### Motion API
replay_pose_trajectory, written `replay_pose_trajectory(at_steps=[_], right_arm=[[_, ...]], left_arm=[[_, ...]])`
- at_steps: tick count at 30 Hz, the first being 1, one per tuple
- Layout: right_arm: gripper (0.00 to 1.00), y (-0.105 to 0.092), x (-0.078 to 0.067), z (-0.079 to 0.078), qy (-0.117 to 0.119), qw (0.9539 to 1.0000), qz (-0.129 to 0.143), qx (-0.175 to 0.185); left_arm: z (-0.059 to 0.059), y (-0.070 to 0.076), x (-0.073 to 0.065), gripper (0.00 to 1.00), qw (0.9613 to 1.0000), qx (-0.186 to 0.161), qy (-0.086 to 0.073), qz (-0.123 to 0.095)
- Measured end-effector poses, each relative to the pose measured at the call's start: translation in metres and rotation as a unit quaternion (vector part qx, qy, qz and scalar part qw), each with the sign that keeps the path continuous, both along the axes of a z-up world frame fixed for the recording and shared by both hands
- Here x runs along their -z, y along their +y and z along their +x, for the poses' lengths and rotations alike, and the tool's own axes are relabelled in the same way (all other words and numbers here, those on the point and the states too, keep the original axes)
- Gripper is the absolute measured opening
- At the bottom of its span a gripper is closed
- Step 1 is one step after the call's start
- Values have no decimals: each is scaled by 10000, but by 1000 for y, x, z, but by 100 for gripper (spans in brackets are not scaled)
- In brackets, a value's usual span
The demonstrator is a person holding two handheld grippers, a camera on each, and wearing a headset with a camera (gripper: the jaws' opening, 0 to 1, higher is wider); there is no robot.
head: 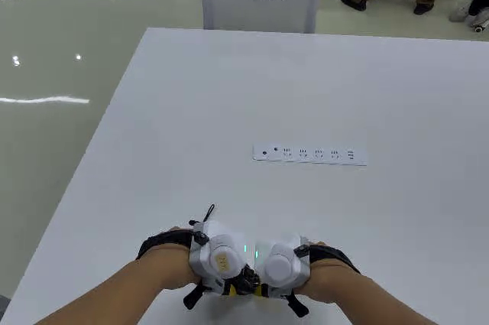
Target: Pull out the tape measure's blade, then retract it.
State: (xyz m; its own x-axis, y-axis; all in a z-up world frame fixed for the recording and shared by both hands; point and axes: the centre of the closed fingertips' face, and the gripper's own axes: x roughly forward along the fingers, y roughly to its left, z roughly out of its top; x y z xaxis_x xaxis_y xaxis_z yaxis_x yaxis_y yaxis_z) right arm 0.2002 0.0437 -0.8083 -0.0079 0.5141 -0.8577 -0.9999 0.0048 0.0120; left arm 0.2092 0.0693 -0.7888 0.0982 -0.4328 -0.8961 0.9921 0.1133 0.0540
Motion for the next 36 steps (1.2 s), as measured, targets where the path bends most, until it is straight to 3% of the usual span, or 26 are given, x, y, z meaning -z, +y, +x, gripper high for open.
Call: replay_pose_trajectory(at_steps=[4, 6, 8, 12, 22, 25, 28, 36], right_arm=[[12, 0, 3, 2, 40, 10000, -32, -26], [11, 0, 6, 3, 152, 9996, -174, 172], [11, -2, 4, 0, -45, 9996, -246, -148], [10, -9, 4, 2, 52, 9995, -303, 66], [11, -26, 3, 2, 207, 9989, -408, 141], [12, -23, 3, 2, 50, 9989, -451, -86], [10, -25, 3, 5, 19, 9988, -495, 5], [10, -44, 7, 7, 117, 9978, -641, 86]], left_arm=[[-1, 0, -1, 33, 10000, -20, -6, 10], [0, 0, -1, 33, 10000, -56, 26, 46], [-1, 0, -1, 33, 9999, -39, 21, 101], [0, -1, -4, 33, 9999, -134, 38, 89], [-1, -2, -4, 33, 9999, -118, 68, 76], [0, -2, -2, 33, 9999, -101, 71, 69], [0, -2, -5, 33, 9998, -182, 88, 26], [-1, -3, -5, 32, 9998, -154, 78, 59]])
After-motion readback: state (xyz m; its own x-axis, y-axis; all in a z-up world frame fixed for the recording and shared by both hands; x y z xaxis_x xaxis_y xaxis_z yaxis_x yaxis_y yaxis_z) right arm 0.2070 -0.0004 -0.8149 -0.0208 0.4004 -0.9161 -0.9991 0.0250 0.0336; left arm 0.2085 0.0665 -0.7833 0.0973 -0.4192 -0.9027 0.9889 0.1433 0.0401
